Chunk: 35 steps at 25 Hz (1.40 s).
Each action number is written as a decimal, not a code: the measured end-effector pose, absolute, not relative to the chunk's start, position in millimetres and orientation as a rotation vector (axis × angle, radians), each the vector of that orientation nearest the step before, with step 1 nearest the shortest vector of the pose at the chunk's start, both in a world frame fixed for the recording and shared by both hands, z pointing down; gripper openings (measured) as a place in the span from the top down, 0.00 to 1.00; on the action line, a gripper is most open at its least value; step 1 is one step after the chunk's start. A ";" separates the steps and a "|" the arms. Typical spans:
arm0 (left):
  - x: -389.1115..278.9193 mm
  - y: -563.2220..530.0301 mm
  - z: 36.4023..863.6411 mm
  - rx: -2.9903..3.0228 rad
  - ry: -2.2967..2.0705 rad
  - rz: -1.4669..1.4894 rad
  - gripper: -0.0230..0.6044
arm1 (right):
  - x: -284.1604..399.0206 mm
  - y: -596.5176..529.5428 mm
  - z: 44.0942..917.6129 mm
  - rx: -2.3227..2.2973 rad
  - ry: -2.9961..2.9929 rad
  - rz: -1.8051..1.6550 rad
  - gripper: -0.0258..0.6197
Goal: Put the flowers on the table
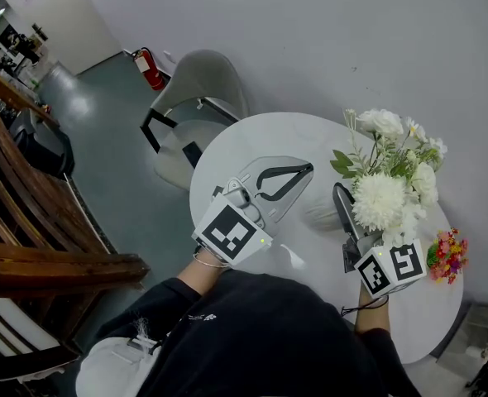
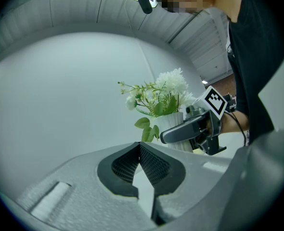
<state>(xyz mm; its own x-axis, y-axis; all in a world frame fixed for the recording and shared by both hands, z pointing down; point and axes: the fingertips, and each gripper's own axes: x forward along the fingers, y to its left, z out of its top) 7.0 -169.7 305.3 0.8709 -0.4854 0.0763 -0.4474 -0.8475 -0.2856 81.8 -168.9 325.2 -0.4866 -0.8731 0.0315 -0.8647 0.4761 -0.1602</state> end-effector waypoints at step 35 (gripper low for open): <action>9.1 -174.7 321.9 -2.863 0.647 -0.227 0.97 | 87.7 -169.8 331.5 -1.681 2.614 -0.287 0.43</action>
<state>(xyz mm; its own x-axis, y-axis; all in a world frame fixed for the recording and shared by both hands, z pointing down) 9.1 -174.7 321.9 0.8926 -0.4383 0.1054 -0.4080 -0.8849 -0.2249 87.7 -169.8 331.5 -0.4195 -0.9040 0.0819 -0.9003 0.4028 -0.1652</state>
